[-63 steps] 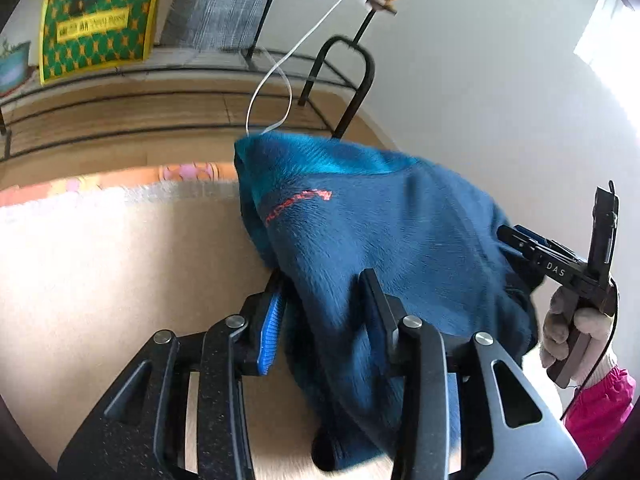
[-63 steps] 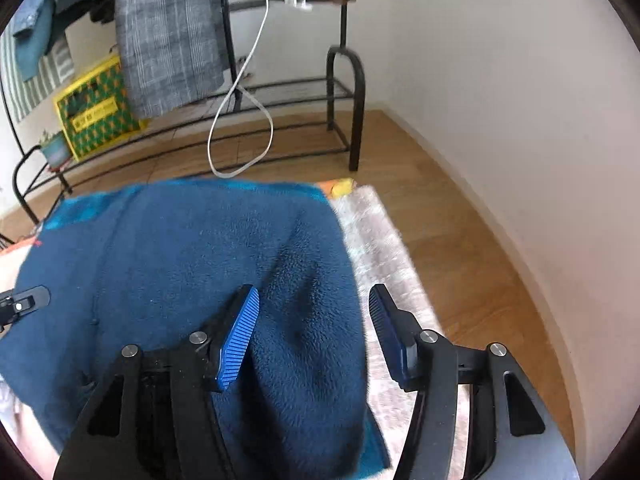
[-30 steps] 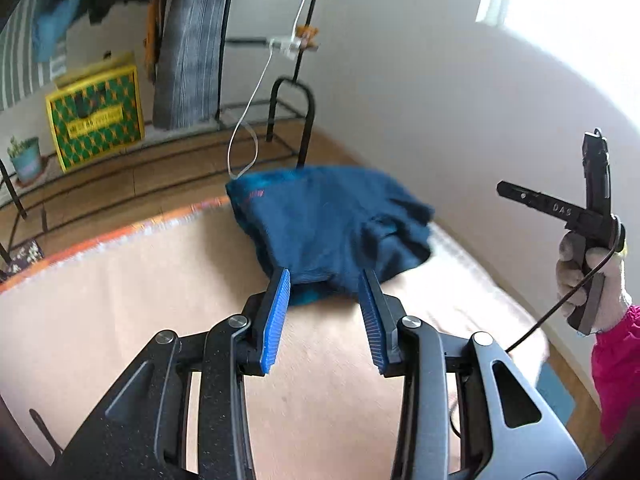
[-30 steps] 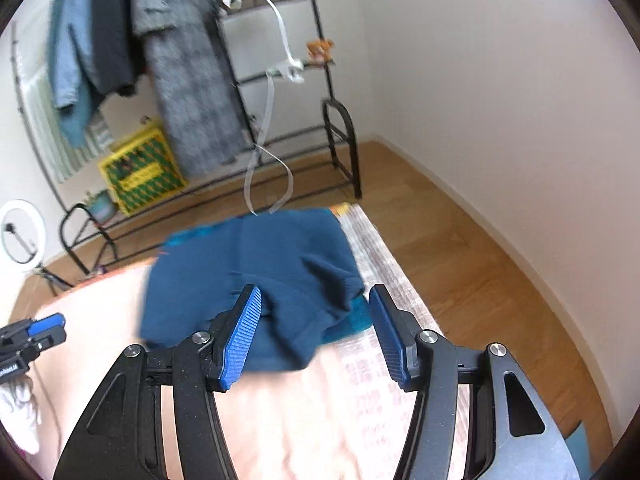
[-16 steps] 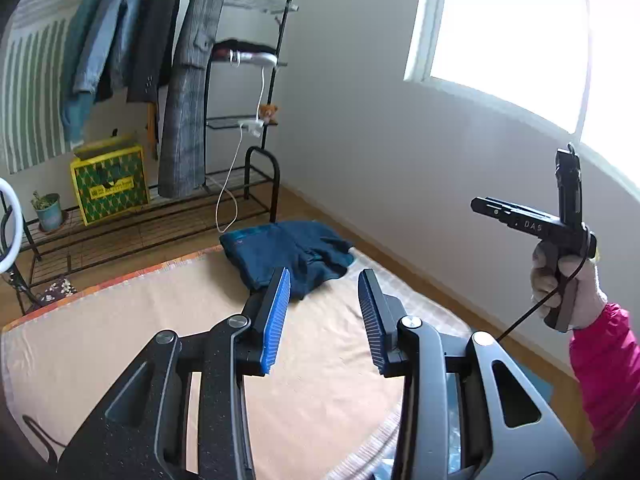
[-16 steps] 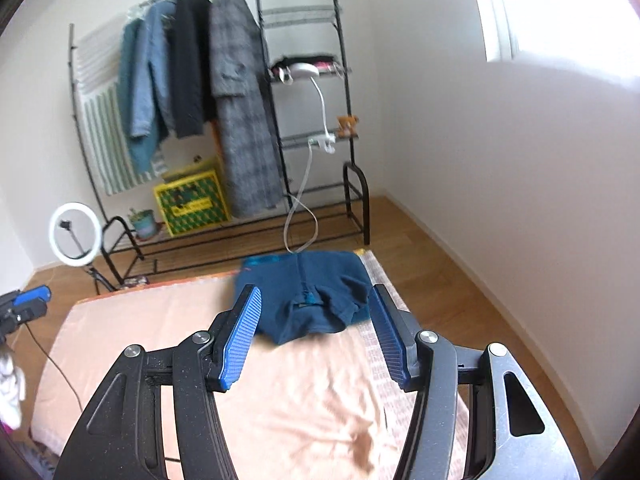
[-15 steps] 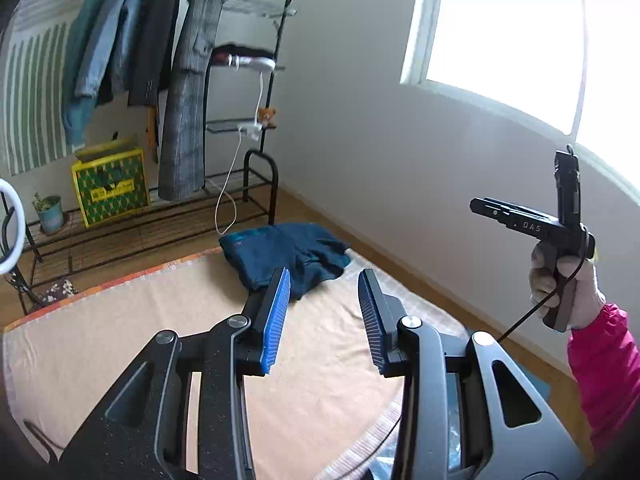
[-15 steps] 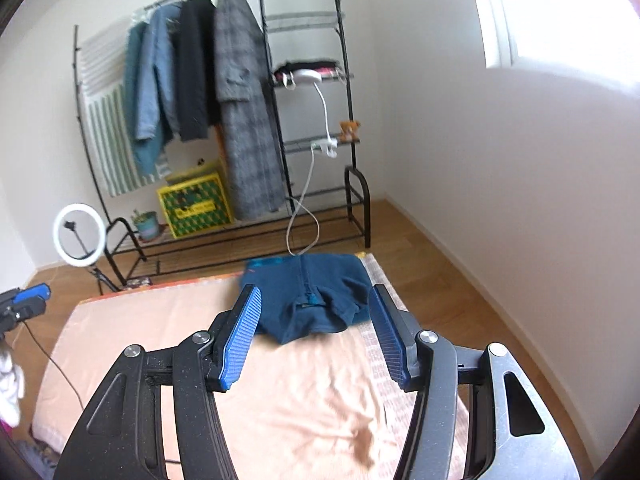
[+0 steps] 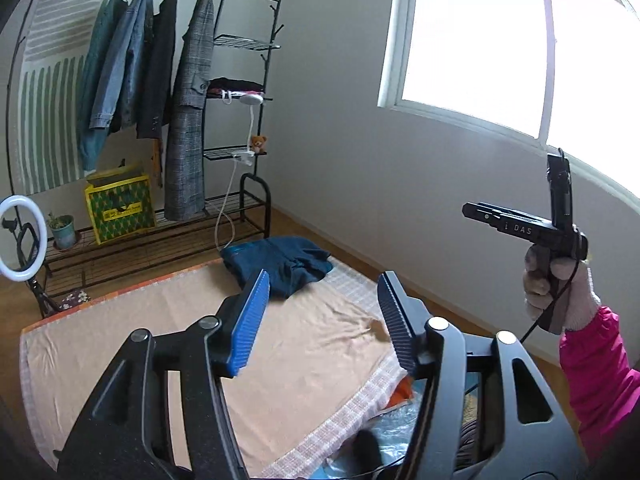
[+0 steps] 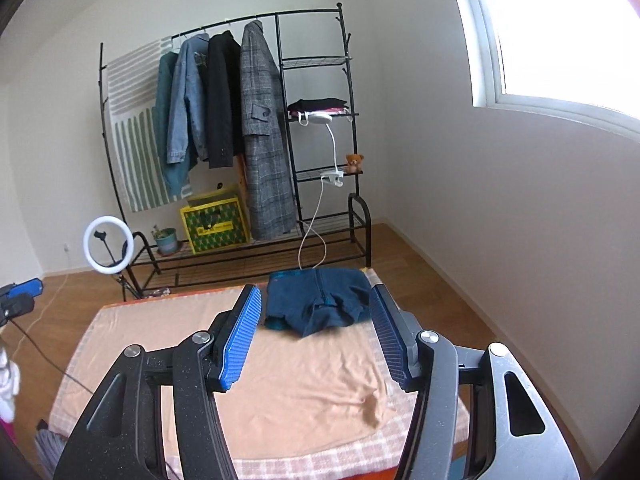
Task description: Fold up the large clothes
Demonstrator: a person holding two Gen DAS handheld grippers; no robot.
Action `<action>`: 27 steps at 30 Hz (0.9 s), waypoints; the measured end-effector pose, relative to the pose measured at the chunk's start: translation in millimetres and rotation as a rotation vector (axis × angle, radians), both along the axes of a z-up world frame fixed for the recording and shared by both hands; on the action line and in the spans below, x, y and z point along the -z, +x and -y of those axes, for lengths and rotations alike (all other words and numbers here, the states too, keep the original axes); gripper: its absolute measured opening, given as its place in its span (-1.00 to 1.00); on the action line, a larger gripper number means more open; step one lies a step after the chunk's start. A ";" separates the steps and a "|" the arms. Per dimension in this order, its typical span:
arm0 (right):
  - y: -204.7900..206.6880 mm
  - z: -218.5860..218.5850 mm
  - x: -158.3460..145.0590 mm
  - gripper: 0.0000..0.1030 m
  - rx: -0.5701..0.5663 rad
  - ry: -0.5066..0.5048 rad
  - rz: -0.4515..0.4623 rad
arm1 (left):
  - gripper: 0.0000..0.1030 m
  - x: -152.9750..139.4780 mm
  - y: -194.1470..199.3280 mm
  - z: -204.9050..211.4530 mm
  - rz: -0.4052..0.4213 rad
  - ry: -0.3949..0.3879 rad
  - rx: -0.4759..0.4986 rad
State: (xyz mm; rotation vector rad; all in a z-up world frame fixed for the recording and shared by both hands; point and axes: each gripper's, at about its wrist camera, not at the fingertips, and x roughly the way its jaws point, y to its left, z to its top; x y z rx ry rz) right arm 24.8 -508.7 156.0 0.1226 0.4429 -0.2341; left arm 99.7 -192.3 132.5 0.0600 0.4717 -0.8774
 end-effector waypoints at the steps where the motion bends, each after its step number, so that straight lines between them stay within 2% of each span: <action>1: 0.5 -4.3 5.3 0.14 0.013 -0.002 -0.007 | 0.14 7.3 -0.5 -1.4 -0.006 0.004 -0.005; 2: 3.1 -8.9 11.8 0.21 0.028 -0.007 -0.011 | 0.16 13.5 -0.4 -2.4 -0.013 0.008 -0.009; 6: 9.3 -24.3 32.3 0.44 0.103 -0.011 -0.027 | 0.45 40.1 4.3 -4.7 -0.008 0.021 -0.051; 10: 15.3 -39.3 47.8 0.54 0.152 -0.037 -0.029 | 0.50 60.1 13.4 -6.5 -0.010 0.015 -0.086; 15: 24.8 -57.9 63.8 0.57 0.174 -0.076 -0.021 | 0.71 83.3 25.9 -5.6 -0.022 0.028 -0.130; 19: 33.2 -64.6 78.3 0.58 0.160 -0.063 -0.009 | 0.74 99.0 35.1 -0.6 -0.022 0.057 -0.163; 22: 39.6 -66.6 90.0 0.58 0.161 -0.067 0.000 | 0.95 109.2 41.2 4.7 -0.011 0.078 -0.194; 27: 52.3 -64.9 112.4 0.59 0.153 -0.042 -0.001 | 1.00 118.9 48.3 6.7 0.027 0.083 -0.240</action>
